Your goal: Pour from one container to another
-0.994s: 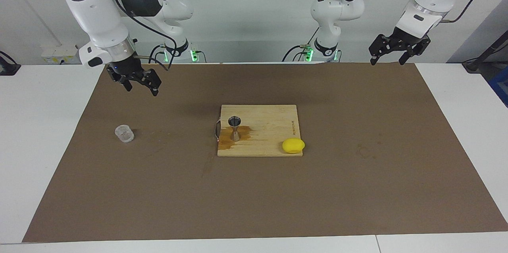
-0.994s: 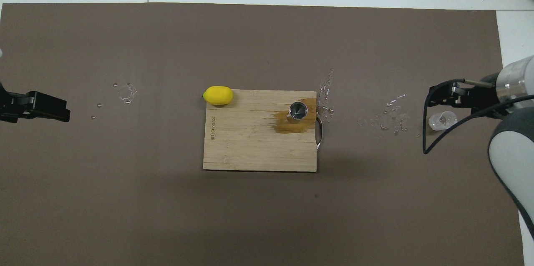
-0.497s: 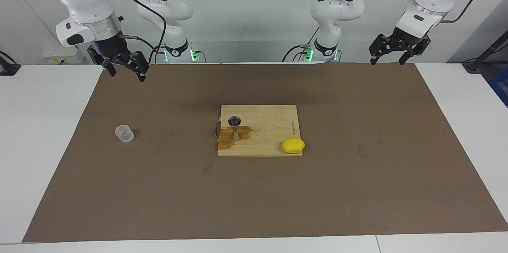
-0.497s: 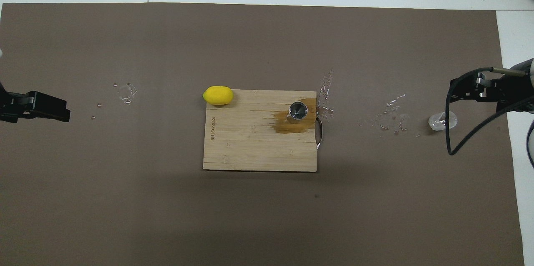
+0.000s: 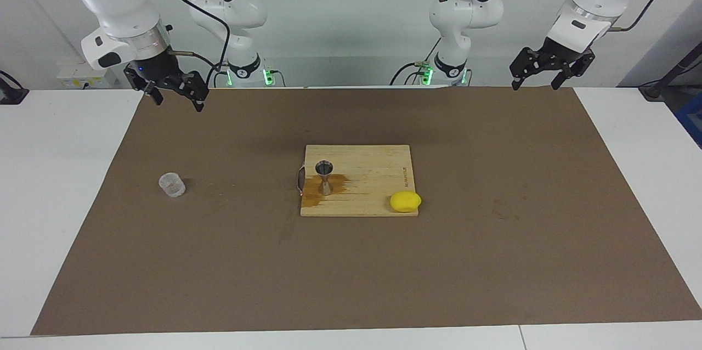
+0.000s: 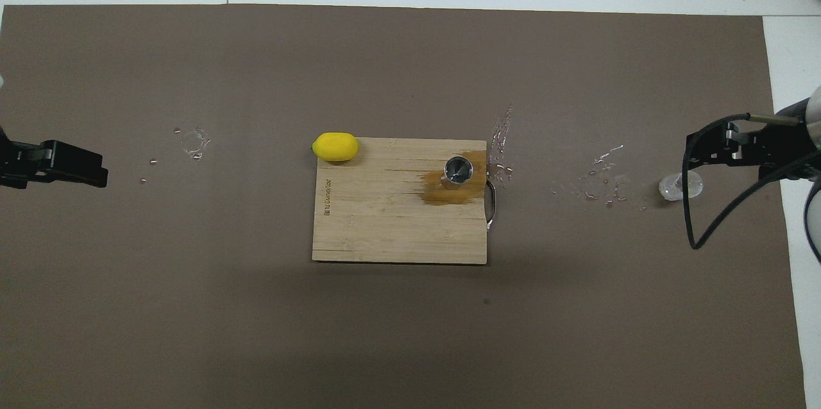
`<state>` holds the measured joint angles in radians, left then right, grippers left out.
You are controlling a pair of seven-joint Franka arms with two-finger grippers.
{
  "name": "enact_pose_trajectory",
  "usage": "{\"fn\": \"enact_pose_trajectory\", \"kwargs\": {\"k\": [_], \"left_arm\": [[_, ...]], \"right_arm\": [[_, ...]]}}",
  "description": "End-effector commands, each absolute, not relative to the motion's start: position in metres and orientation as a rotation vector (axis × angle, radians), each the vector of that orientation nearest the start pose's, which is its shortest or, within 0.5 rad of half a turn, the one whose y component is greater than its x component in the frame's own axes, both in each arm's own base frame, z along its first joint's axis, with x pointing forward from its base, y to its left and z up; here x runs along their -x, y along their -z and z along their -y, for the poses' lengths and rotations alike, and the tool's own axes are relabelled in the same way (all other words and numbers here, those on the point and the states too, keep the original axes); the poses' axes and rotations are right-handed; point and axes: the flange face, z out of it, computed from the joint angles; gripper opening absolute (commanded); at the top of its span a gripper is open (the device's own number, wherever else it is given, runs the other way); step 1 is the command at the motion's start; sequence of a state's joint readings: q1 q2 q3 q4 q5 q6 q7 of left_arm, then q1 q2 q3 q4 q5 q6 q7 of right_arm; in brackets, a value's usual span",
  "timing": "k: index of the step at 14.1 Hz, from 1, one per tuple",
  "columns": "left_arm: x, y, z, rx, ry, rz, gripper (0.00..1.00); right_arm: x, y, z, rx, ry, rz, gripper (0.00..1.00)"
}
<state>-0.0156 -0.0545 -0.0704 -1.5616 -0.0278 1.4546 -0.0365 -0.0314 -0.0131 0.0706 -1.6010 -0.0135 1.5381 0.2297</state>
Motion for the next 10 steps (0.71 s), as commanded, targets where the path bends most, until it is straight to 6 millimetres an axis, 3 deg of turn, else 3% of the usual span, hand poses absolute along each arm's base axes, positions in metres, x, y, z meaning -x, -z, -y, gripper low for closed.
{"fn": "enact_pose_trajectory", "kwargs": {"k": [1,10], "left_arm": [[-0.5146,-0.652,0.0467,3.168,-0.093,-0.086,1.0],[-0.5146,-0.652,0.0459,3.168,-0.093,-0.083,1.0]], "right_arm": [[-0.5426,-0.6136,-0.0194,3.128,-0.093,-0.173,1.0],[-0.5436,-0.6137,-0.0211,3.128,-0.078,-0.18,1.0]]}}
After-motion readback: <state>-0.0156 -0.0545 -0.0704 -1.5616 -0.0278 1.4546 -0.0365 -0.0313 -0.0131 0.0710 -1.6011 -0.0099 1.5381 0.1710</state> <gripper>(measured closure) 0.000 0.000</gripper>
